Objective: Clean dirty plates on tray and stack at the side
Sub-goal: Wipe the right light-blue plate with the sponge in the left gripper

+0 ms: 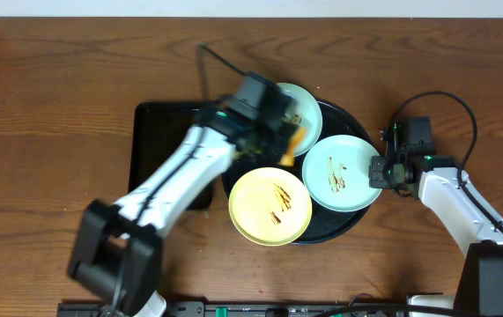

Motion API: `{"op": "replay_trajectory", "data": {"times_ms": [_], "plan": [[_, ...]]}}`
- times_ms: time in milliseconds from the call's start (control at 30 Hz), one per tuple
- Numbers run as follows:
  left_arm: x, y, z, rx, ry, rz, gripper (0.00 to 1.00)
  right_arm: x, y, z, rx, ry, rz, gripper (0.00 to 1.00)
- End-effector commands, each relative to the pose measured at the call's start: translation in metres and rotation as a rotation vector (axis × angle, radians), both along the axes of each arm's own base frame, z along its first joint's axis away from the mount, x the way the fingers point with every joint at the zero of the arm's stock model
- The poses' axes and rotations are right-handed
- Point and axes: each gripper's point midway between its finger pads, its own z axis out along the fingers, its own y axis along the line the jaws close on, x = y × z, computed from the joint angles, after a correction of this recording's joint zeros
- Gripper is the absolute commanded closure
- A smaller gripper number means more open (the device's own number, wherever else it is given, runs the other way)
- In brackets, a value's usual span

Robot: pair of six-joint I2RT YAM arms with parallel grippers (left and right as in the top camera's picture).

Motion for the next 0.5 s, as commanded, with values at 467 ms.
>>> {"op": "replay_trajectory", "data": {"times_ms": [467], "plan": [[-0.046,-0.117,-0.053,-0.105,-0.012,-0.289,0.93,-0.003,-0.001,-0.003,-0.013,0.018,0.003,0.99]]}}
